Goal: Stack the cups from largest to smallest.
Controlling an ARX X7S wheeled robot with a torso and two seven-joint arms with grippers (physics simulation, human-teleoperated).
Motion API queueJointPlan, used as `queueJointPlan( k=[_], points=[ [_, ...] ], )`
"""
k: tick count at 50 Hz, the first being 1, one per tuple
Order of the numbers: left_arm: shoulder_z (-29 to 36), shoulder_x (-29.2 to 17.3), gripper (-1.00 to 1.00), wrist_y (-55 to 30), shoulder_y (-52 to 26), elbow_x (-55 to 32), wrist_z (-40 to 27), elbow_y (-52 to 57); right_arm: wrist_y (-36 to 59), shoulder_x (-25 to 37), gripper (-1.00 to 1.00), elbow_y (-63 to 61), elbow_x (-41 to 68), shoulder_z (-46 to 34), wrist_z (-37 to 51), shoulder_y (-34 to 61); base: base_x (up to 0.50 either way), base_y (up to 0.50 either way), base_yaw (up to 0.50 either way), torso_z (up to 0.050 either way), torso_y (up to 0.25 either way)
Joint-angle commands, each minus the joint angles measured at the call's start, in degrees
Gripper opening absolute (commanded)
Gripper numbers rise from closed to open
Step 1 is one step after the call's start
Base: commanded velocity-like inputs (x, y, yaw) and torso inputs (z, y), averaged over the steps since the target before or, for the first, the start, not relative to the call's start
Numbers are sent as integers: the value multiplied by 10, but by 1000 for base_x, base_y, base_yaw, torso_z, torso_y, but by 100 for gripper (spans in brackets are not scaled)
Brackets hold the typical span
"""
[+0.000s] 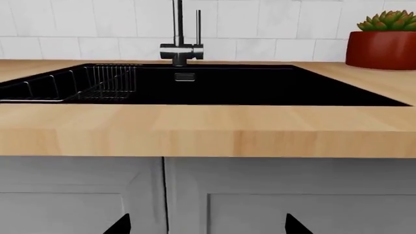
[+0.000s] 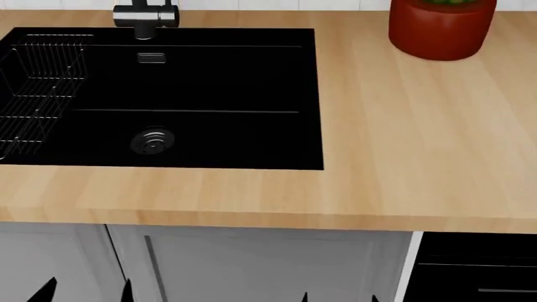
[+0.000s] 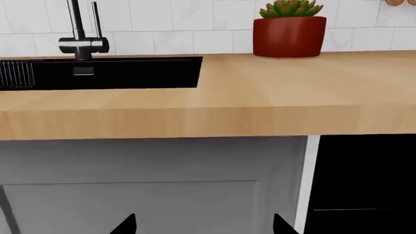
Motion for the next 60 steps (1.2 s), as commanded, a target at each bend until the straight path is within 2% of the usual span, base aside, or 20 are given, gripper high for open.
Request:
queueJointPlan(
  k=[1, 14, 15, 18, 21, 23, 24, 26, 31, 35, 37, 48, 60],
  points=[
    [8, 3, 100, 22, 4, 6, -12, -23, -89, -25, 100, 139, -6, -25, 9, 40, 0, 0, 0, 0, 0],
    [15, -1, 100, 13, 2, 7, -21, -21, -92, -18, 100, 139, 3, -38, 19, 40, 0, 0, 0, 0, 0],
    [-73, 72, 100, 2, 9, 83, 64, -17, 9, -45, 100, 0, -42, 17, -17, -7, 0, 0, 0, 0, 0],
    [-69, 63, 100, -21, 16, 74, 50, 24, 21, -36, 100, -20, -32, 7, -6, -10, 0, 0, 0, 0, 0],
    [-80, 54, 100, -115, 16, 39, 48, 108, 58, -17, 100, -97, -59, 0, 16, -18, 0, 0, 0, 0, 0],
    [-89, 44, 100, -187, 9, 19, 46, 182, 121, -12, 100, -157, -32, 14, 15, -15, 0, 0, 0, 0, 0],
    [-89, 43, 100, -189, 9, 18, 45, 184, 123, -11, 100, -160, -31, 13, 16, -15, 0, 0, 0, 0, 0],
    [-110, 25, 100, -282, -12, -3, 33, 294, 215, 4, 100, -256, -20, 33, 25, -8, 0, 0, 0, 0, 0],
    [-135, 8, 100, -398, -43, -39, 22, 399, 331, 32, 100, -396, -22, 44, 37, 2, 0, 0, 0, 0, 0],
    [-172, 0, 100, -519, -82, -87, 10, 492, 389, 41, 100, -453, 3, 70, 36, 13, 0, 0, 0, 0, 0],
    [-188, -1, 100, -550, -96, -102, 6, 513, 415, 49, 100, -474, 1, 74, 41, 18, 0, 0, 0, 0, 0],
    [-228, -11, 100, -602, -122, -130, -1, 535, 464, 67, 100, -514, 12, 94, 48, 28, 0, -16, 0, 0, 0],
    [-236, -18, 100, -615, -128, -141, -8, 540, 469, 77, 100, -509, 13, 94, 50, 28, 0, -500, 0, 0, 0]
  ],
)
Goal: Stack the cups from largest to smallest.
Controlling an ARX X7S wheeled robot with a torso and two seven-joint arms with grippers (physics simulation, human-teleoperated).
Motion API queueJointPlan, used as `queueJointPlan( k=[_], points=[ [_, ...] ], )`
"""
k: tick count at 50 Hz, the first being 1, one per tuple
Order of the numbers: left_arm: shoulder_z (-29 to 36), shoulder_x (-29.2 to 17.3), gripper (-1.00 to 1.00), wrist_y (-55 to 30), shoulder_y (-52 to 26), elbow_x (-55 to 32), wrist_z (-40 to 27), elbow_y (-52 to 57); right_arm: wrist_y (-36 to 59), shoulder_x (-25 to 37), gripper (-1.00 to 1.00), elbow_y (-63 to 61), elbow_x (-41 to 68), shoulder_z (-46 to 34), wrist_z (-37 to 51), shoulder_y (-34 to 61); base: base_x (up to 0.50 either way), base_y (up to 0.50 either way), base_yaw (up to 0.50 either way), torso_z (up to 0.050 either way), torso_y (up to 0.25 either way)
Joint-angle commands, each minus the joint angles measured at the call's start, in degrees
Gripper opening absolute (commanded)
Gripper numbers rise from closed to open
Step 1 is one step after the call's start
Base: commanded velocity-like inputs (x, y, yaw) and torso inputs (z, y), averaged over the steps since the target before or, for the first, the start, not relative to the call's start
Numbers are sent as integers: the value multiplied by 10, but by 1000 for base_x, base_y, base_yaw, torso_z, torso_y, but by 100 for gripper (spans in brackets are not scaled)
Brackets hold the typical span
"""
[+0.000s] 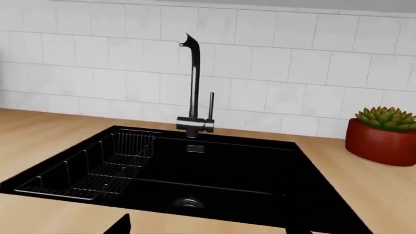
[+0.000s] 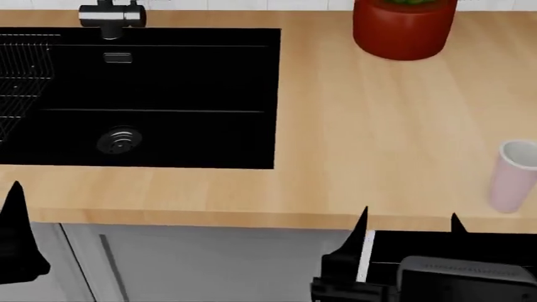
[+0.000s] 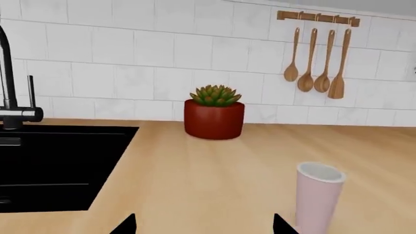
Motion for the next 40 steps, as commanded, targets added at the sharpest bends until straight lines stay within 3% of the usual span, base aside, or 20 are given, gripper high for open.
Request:
queueJointPlan(
  k=[1, 20, 40],
  points=[
    [-25, -6, 100, -43, -14, -25, 0, 35, 57, 17, 100, -60, 0, 20, -4, -7, 0, -500, 0, 0, 0],
    [-24, -13, 100, -71, -21, -46, -12, 51, 76, 29, 100, -73, 10, 26, -2, -4, 0, -500, 0, 0, 0],
    [-20, -24, 100, -47, -10, -48, -18, 35, 80, 32, 100, -71, 20, 26, 0, -3, 0, -500, 0, 0, 0]
  ],
)
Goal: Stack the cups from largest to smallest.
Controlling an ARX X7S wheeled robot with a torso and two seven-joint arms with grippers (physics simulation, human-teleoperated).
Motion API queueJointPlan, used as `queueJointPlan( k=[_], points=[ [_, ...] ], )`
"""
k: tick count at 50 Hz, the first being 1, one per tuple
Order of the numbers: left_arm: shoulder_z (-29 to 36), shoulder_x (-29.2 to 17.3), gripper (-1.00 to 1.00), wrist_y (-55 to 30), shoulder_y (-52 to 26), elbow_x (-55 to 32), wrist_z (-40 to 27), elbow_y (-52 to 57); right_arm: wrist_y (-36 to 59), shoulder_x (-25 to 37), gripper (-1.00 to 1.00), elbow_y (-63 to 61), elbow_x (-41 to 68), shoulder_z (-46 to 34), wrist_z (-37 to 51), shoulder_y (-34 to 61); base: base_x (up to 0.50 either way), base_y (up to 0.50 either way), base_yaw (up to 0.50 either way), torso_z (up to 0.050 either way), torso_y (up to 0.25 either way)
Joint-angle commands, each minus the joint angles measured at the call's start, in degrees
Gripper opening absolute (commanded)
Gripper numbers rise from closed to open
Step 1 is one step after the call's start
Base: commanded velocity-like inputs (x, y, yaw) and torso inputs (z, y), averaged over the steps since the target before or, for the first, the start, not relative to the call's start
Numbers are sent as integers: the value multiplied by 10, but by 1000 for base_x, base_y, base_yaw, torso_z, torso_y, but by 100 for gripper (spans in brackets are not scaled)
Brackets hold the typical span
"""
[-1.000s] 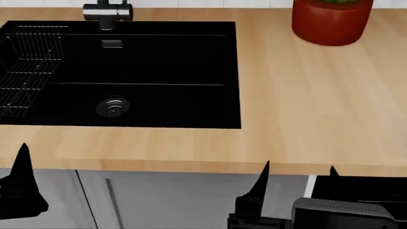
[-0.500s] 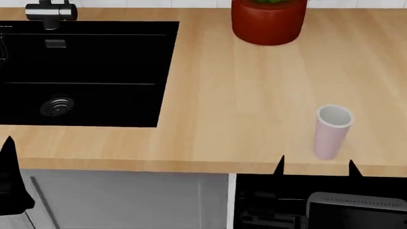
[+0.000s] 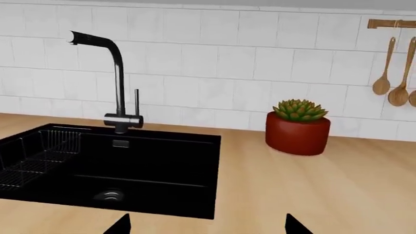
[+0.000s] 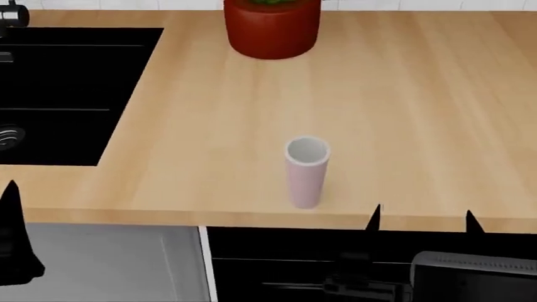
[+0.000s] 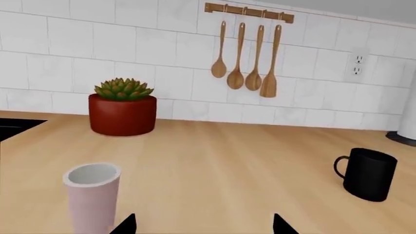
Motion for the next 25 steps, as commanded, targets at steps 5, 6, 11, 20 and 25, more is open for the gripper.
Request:
queueJointPlan(
  k=[5, 6, 11, 20, 25],
  points=[
    [-10, -6, 100, 4, 3, -9, 1, 3, 32, 4, 100, -40, 7, 18, -5, -10, 0, -500, 0, 0, 0],
    [-14, -6, 100, -10, -3, -16, -2, 11, 32, 5, 100, -40, 7, 18, -5, -10, 0, -500, 0, 0, 0],
    [-13, -8, 100, -6, 0, -17, -4, 9, 31, 6, 100, -41, 9, 19, -4, -11, 0, -500, 0, 0, 0],
    [-19, -11, 100, -20, -5, -28, -11, 17, 37, 9, 100, -49, 12, 20, -1, -12, 0, -500, 0, 0, 0],
    [-11, -14, 100, 2, 4, -22, -10, 6, 38, 9, 100, -52, 15, 23, 1, -10, 0, -500, 0, 0, 0]
  ],
)
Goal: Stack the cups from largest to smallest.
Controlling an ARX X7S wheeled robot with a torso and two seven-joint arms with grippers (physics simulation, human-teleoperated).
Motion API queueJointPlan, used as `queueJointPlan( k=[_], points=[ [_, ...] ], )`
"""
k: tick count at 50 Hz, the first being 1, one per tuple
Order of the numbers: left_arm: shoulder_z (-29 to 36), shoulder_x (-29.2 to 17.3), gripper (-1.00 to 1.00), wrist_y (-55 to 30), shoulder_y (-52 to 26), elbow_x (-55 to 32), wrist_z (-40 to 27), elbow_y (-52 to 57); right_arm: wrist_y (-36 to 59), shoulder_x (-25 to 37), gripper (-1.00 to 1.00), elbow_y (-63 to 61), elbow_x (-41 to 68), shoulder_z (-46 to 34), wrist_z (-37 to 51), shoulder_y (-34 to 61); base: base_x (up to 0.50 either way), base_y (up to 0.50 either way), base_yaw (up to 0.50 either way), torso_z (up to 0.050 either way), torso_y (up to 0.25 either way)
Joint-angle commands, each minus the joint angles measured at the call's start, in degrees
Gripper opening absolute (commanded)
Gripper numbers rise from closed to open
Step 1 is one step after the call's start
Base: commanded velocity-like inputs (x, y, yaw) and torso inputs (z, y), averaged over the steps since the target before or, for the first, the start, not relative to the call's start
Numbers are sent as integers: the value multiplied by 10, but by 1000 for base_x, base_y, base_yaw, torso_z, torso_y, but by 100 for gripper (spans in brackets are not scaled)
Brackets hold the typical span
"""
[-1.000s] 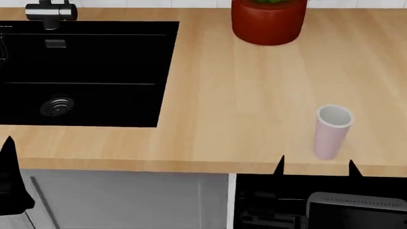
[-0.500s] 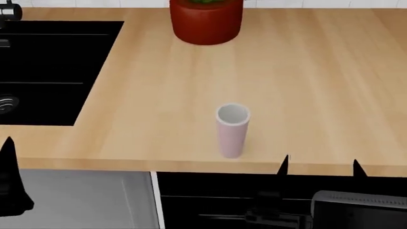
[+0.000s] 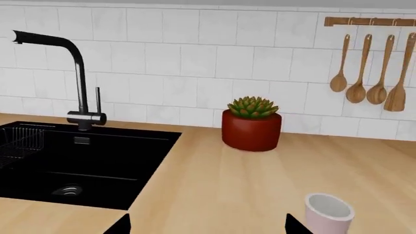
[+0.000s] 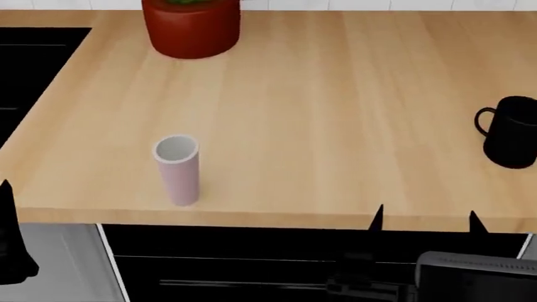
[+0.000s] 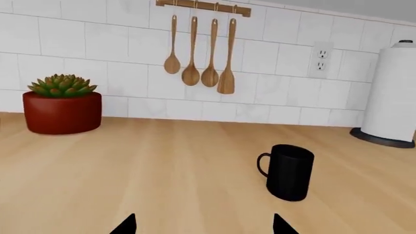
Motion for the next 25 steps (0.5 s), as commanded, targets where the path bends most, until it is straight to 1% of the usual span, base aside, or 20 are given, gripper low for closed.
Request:
queueJointPlan(
  k=[1, 10, 18, 24, 25],
  points=[
    [1, -3, 100, 13, 9, -3, 3, 0, 28, 5, 100, -42, 1, 16, -4, -10, 0, -500, 0, 0, 0],
    [3, -7, 100, 37, 36, 5, 2, -13, 23, 6, 100, -37, 2, 13, -4, -8, 0, -500, 0, 0, 0],
    [-14, -9, 100, 2, 18, -18, -7, 10, 29, 8, 100, -44, 4, 10, -1, -8, 0, -500, 0, 0, 0],
    [-17, -14, 100, 7, 19, -20, -8, 7, 21, 10, 100, -37, 4, 11, 0, -10, -1, -500, 0, 0, 0],
    [-24, -13, 100, -4, 11, -28, -9, 13, 19, 13, 100, -40, -4, 0, 1, -11, -1, -500, 0, 0, 0]
  ],
)
